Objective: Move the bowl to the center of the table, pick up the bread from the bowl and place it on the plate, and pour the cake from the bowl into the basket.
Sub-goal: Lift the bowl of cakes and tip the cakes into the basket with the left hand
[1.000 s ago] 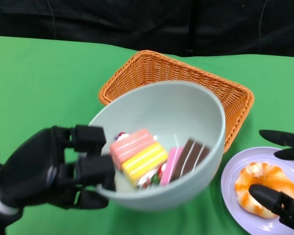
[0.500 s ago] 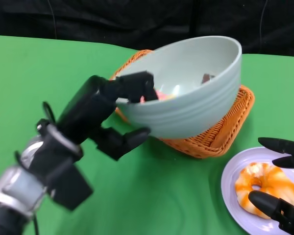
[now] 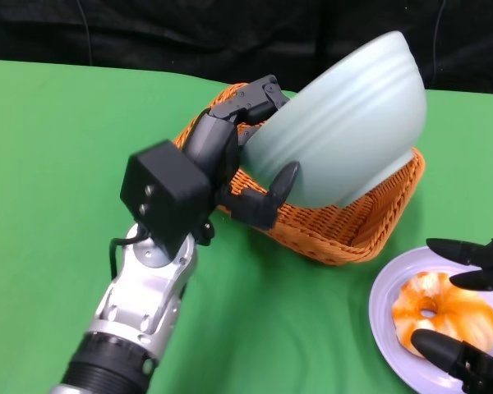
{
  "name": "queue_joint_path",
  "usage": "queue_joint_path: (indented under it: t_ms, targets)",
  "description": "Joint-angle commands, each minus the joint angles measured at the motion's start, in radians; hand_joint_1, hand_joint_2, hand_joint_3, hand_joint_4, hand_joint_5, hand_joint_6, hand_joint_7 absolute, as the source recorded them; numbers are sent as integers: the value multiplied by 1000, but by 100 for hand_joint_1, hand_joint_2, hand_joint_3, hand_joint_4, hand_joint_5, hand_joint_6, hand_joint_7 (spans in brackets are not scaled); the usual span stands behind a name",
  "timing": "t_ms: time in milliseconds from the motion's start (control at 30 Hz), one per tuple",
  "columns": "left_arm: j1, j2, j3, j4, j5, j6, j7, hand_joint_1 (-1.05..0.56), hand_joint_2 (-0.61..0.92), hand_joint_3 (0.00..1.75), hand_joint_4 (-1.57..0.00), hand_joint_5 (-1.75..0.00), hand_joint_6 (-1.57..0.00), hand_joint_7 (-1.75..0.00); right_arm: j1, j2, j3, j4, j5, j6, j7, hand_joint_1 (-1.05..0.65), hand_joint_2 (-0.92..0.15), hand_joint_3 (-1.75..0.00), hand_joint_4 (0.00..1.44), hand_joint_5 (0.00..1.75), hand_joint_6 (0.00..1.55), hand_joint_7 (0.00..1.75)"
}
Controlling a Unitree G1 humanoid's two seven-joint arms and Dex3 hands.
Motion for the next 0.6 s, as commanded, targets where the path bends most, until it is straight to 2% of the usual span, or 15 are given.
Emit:
queue_joint_path:
  t_ms: [33,200,367,500,600]
  targets:
    - [-24,-59,71,-42,-80,111,15,-16,21,172,-104,-175,-88,-175,4,-5,1,-2,-4,0,-1,-39,-92,-14,44,89,26,71]
    - [-24,-166,173,-98,-193,359,109,-17,26,175,-107,-175,-91,-175,7,-8,2,-7,-10,3,1,-40,-92,-14,44,89,27,70]
    - [-39,-237,302,-149,-364,587,193,-21,32,175,-108,-175,-92,-175,13,-11,4,-12,-16,2,6,-41,-92,-16,44,88,27,69]
    - [-55,-266,380,-158,-474,697,284,-23,31,174,-110,-175,-93,-175,9,-12,3,-7,-12,2,7,-41,-92,-16,45,88,27,69]
    - [-65,-277,434,-154,-553,759,368,-22,32,169,-111,-175,-87,-175,9,-10,5,-6,-10,4,8,-42,-92,-17,44,87,27,68]
